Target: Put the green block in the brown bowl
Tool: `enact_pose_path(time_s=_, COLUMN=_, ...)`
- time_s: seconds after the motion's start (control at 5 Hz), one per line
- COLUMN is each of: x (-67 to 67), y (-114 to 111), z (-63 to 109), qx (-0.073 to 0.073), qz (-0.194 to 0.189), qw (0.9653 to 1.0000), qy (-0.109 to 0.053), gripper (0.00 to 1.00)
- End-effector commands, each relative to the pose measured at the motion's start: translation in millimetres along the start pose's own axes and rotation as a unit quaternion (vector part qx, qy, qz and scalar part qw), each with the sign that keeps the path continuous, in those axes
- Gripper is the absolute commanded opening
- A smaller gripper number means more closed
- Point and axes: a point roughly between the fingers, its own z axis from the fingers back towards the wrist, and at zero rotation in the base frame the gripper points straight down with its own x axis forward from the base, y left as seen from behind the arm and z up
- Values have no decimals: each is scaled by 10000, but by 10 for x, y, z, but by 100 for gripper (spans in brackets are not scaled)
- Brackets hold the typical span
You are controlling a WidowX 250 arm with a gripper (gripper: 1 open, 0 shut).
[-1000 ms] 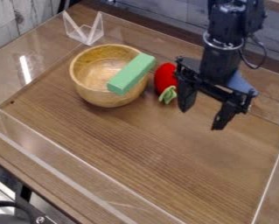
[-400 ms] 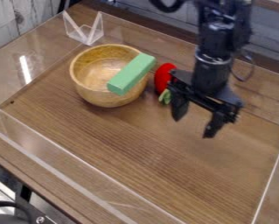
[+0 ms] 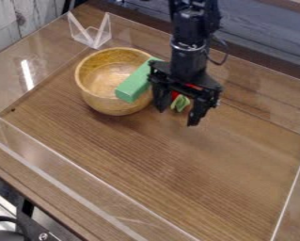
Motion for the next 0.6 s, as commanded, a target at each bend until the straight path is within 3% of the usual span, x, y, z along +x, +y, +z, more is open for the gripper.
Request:
enact_pose_path(time_s=0.0, x=203, y=-152, z=177, qx=-20, qz=-9, qw=9995, qy=-330, gripper=100)
enact_pose_path(time_s=0.4, x=303, y=-382, z=189, qx=-124, qz=-290, qw=9985, qy=-450, gripper=100)
